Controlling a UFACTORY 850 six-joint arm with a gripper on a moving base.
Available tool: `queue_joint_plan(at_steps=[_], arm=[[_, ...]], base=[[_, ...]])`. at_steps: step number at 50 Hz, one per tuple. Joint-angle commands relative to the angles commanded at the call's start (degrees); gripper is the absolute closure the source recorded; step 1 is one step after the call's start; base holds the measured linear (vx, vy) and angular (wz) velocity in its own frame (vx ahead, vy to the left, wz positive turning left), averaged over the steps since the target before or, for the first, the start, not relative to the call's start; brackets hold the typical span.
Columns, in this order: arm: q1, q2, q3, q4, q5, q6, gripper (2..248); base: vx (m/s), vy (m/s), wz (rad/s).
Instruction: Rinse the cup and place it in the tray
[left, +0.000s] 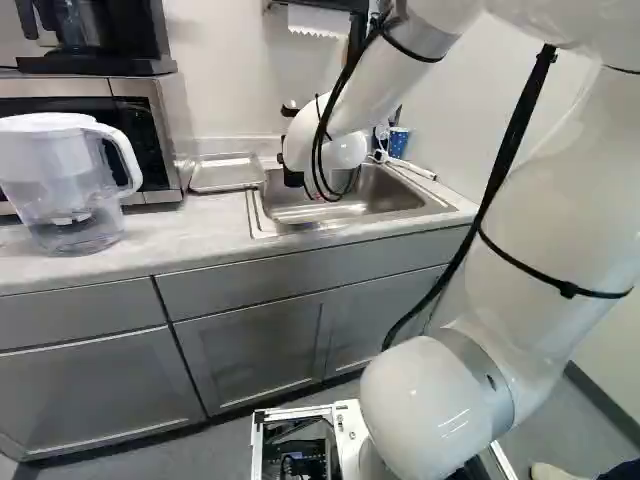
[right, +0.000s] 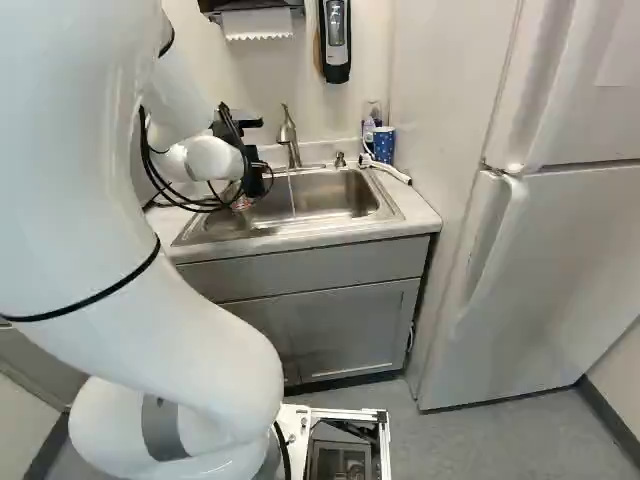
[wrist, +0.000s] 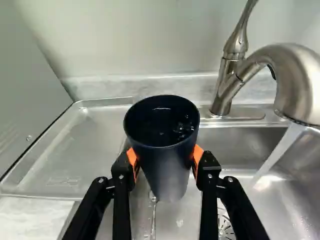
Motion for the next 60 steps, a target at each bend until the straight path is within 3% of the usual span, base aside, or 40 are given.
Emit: queue_joint_plan(at_steps=[14,34,60], arm=[[1.9,1.4,-0.4,0.0,-0.4,0.0,126],[2.2,3.7,-0.6,0.0,-2.6,0.0,126],[3.7,2.9,-1.5,0.0,-3.7,0.0,126]], base=[[0.000,0.000,0.000],[0.000,0.000,0.000],[0.000,0.000,0.000]])
